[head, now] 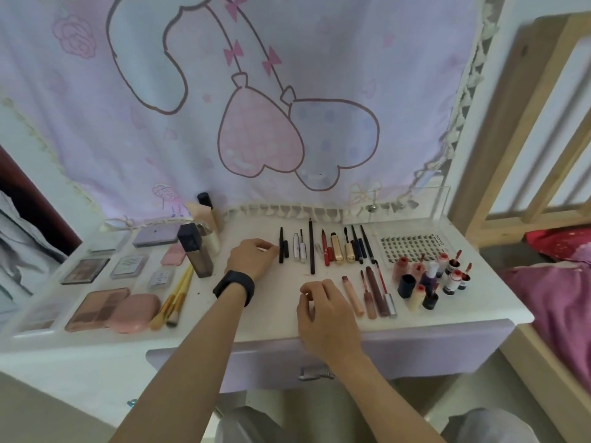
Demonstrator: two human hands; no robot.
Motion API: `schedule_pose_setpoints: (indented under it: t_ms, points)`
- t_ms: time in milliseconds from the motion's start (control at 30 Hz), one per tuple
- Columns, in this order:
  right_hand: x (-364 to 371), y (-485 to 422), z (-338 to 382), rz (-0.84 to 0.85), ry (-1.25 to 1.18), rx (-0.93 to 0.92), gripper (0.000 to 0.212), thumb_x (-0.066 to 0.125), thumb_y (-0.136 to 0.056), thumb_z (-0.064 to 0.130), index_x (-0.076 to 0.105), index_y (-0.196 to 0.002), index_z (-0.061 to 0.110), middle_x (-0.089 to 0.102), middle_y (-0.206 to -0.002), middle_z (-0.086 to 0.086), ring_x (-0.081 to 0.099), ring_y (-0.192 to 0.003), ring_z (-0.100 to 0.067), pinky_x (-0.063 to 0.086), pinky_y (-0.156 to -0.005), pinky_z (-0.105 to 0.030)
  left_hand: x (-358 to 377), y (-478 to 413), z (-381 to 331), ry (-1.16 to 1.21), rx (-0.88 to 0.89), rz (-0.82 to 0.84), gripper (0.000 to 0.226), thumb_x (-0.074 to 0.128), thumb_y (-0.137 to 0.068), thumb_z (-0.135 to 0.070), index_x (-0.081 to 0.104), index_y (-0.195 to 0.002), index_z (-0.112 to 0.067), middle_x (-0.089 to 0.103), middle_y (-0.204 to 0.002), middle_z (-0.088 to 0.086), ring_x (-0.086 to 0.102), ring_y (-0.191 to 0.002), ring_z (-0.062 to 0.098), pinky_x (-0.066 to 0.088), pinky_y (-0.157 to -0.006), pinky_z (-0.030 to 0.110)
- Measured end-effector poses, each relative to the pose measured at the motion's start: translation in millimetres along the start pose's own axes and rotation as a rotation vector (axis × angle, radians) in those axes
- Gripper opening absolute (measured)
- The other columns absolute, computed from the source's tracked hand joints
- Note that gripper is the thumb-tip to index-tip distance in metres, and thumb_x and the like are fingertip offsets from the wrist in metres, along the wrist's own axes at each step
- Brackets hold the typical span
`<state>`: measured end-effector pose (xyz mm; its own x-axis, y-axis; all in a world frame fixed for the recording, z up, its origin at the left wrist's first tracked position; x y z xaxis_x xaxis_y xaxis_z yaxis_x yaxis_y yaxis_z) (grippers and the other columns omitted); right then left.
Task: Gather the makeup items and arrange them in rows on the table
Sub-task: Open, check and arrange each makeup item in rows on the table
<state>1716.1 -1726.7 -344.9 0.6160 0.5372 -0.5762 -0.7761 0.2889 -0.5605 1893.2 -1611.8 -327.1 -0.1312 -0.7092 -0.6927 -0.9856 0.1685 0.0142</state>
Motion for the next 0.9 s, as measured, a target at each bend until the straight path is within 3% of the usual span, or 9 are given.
schedule_pose_setpoints:
  t_ms: [100,233,367,500,600,667,767,900]
  points:
    - [0,1,-1,-0.001,-0.006,-0.004,0.015,0.069,-0.090,0.008,0.067,-0.104,0.010,0.064,-0.097,-0.002,0.058,-0.069,-0.009,0.048,-0.065,-0.016,-16,15,5,-0.010,0.047,-0.033,0.010,0.064,-0.090,-0.046,0.065,-0.098,-0.040,0.069,-0.095,-0.008,0.064,-0.089,0.014,0.049,-0.077,0.027]
    - [-2,2,1,0.019,0.014,-0.007,0.020,0.069,-0.090,0.008,0.068,-0.111,0.007,0.066,-0.104,-0.005,0.063,-0.085,-0.017,0.054,-0.077,-0.023,-44,46,21,-0.021,0.093,-0.125,0.011,0.062,-0.091,-0.047,0.063,-0.101,-0.042,0.064,-0.088,-0.018,0.058,-0.080,-0.002,0.045,-0.065,0.021]
    - [-8,11,3,0.034,0.121,-0.036,0.028,0.072,-0.089,0.011,0.068,-0.117,0.009,0.068,-0.112,-0.005,0.063,-0.103,-0.021,0.032,-0.102,-0.014,-77,71,41,0.068,0.106,-0.292,0.012,0.064,-0.091,-0.040,0.065,-0.102,-0.039,0.064,-0.086,-0.020,0.058,-0.082,-0.004,0.042,-0.065,0.018]
    - [-7,43,-3,0.122,0.165,-0.034,0.040,0.070,-0.093,0.023,0.062,-0.129,0.007,0.062,-0.134,-0.007,0.056,-0.126,-0.022,0.041,-0.107,-0.029,-108,78,56,0.164,0.079,-0.483,0.019,0.068,-0.087,-0.033,0.059,-0.103,-0.031,0.065,-0.094,-0.013,0.063,-0.085,0.014,0.048,-0.071,0.031]
    - [-3,58,-6,0.144,0.232,-0.024,0.051,0.058,-0.098,0.035,0.059,-0.136,0.001,0.055,-0.145,-0.011,0.051,-0.135,-0.027,0.042,-0.111,-0.037,-118,71,63,0.172,0.036,-0.571,0.040,0.073,-0.082,-0.030,0.051,-0.115,-0.022,0.056,-0.108,-0.004,0.053,-0.104,0.024,0.041,-0.080,0.034]
    - [-2,60,-5,0.123,0.259,-0.024,0.060,0.048,-0.098,0.042,0.058,-0.138,-0.002,0.055,-0.146,-0.014,0.051,-0.136,-0.029,0.044,-0.112,-0.042,-117,64,65,0.152,0.003,-0.568,0.058,0.076,-0.079,-0.030,0.048,-0.127,-0.015,0.053,-0.119,0.006,0.045,-0.115,0.027,0.036,-0.086,0.033]
    - [1,62,-6,0.091,0.283,-0.036,0.062,0.045,-0.098,0.043,0.058,-0.138,-0.003,0.057,-0.144,-0.014,0.054,-0.134,-0.030,0.047,-0.110,-0.046,-113,48,68,0.061,-0.074,-0.488,0.081,0.079,-0.077,-0.039,0.039,-0.141,-0.011,0.049,-0.135,0.016,0.039,-0.128,0.034,0.036,-0.105,0.045]
    - [7,64,-7,0.066,0.334,-0.076,0.059,0.044,-0.100,0.041,0.058,-0.137,-0.002,0.059,-0.142,-0.015,0.055,-0.133,-0.030,0.045,-0.111,-0.045,-108,30,71,-0.034,-0.097,-0.378,0.071,0.074,-0.079,-0.050,0.049,-0.134,-0.013,0.059,-0.129,0.013,0.051,-0.121,0.035,0.045,-0.101,0.050]
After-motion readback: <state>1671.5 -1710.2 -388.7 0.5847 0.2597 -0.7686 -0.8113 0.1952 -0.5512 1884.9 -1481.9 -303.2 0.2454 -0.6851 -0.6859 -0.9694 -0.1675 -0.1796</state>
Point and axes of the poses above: each hand's wrist, its own y-axis away from the middle knuckle, its own x-axis out of the palm, z = x × y, the point moved 6 cm from there along -y, towards the middle knuckle
